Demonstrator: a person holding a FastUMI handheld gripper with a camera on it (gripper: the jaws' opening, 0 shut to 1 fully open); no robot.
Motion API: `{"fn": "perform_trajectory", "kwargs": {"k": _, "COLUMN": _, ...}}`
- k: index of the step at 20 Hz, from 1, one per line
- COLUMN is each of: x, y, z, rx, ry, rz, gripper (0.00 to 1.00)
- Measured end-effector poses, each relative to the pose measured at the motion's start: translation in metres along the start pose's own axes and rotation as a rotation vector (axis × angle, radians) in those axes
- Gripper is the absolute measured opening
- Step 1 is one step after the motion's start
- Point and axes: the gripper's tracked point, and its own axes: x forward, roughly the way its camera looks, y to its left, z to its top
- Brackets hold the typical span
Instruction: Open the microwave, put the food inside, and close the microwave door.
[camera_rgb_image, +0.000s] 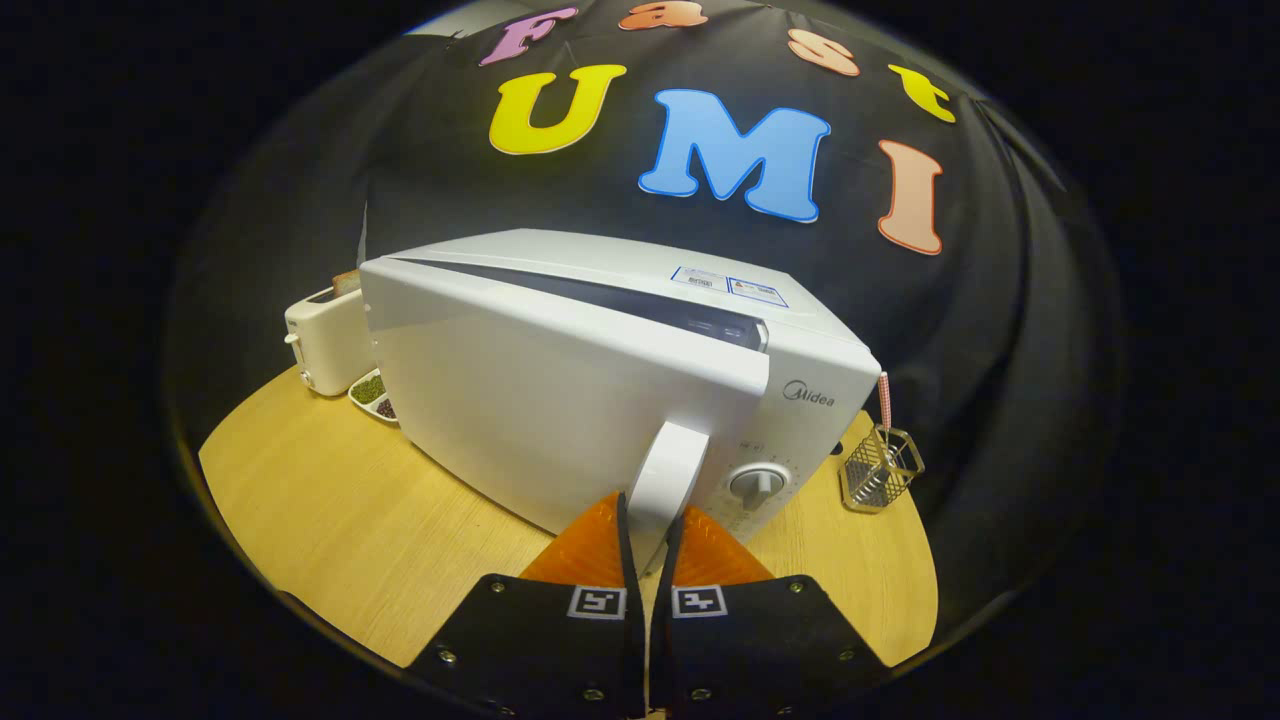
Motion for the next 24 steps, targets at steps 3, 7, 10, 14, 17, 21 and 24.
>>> {"fn": "perform_trajectory", "kwargs": {"k": 3, "x": -0.017, "y": 0.012, "z": -0.008, "rx": -0.005, "ry": 0.033, "rz": 0.036, "gripper": 0.02}}
{"fn": "perform_trajectory", "kwargs": {"k": 7, "x": -0.042, "y": 0.031, "z": -0.020, "rx": -0.027, "ry": 0.052, "rz": 0.069, "gripper": 0.02}}
{"fn": "perform_trajectory", "kwargs": {"k": 10, "x": -0.056, "y": 0.044, "z": -0.026, "rx": -0.036, "ry": 0.063, "rz": 0.082, "gripper": 0.03}}
{"fn": "perform_trajectory", "kwargs": {"k": 14, "x": -0.073, "y": 0.062, "z": -0.033, "rx": -0.034, "ry": 0.068, "rz": 0.093, "gripper": 0.04}}
{"fn": "perform_trajectory", "kwargs": {"k": 17, "x": -0.083, "y": 0.075, "z": -0.038, "rx": -0.057, "ry": 0.072, "rz": 0.094, "gripper": 0.05}}
{"fn": "perform_trajectory", "kwargs": {"k": 21, "x": -0.094, "y": 0.090, "z": -0.044, "rx": -0.048, "ry": 0.080, "rz": 0.101, "gripper": 0.07}}
{"fn": "perform_trajectory", "kwargs": {"k": 24, "x": -0.103, "y": 0.103, "z": -0.048, "rx": -0.043, "ry": 0.096, "rz": 0.109, "gripper": 0.09}}
